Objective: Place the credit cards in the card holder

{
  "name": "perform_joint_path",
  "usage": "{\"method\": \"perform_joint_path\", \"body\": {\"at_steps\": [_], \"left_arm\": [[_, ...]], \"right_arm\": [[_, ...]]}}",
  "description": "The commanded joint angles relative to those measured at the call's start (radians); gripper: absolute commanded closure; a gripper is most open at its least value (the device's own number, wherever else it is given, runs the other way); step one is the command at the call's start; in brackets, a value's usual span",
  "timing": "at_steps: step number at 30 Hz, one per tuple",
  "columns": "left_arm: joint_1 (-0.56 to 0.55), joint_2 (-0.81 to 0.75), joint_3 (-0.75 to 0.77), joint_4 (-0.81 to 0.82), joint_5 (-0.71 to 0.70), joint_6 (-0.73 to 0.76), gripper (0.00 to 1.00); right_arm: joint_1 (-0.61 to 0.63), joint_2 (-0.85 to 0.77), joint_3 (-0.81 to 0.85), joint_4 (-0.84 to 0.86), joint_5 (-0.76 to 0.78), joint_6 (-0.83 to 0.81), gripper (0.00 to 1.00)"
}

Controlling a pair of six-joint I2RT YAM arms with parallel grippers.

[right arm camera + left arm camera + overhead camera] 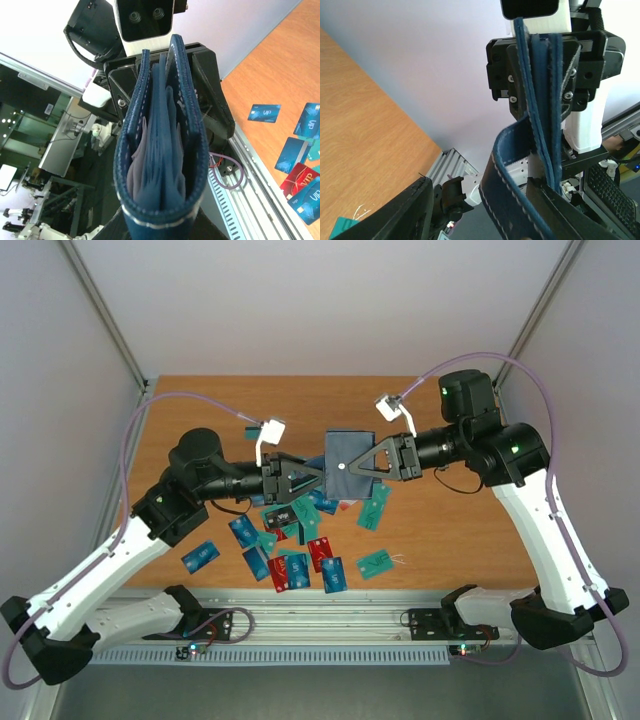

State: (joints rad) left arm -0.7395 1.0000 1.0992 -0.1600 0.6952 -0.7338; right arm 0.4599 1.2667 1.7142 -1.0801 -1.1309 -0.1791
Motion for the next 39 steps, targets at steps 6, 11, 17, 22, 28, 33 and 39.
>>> {"method": "perform_joint_path", "body": {"at_steps": [6,11,17,22,28,33,39], "left_arm": [[-0.011,-0.055,-0.005,0.178,0.002,-0.097,0.45],[-0.011,-0.04,-0.003,0.199,0.023,-0.123,0.44],[-0.01,-0.03,-0.006,0.131,-0.028,-0.103,0.48],[-0.012,-0.029,-0.007,0.081,-0.064,-0.073,0.47],[-0.011,-0.017,-0.02,0.104,-0.048,-0.069,0.49],[-0.012,-0.002,-0.021,0.125,-0.025,-0.074,0.51],[-0.012,0.002,-0.027,0.15,0.009,-0.069,0.54]], "right_arm": [[-0.062,0.011,0.035,-0.065,-0.06,-0.062,0.99],[-0.063,0.011,0.039,-0.079,-0.069,-0.069,0.99],[-0.063,0.007,0.045,-0.065,-0.079,-0.059,0.99],[-0.063,0.004,0.045,-0.047,-0.096,-0.042,0.99],[-0.063,0.003,0.046,-0.027,-0.121,-0.02,0.99],[-0.063,0.005,0.045,-0.008,-0.126,-0.003,0.99],[-0.063,0.01,0.045,0.02,-0.115,0.019,0.99]]}}
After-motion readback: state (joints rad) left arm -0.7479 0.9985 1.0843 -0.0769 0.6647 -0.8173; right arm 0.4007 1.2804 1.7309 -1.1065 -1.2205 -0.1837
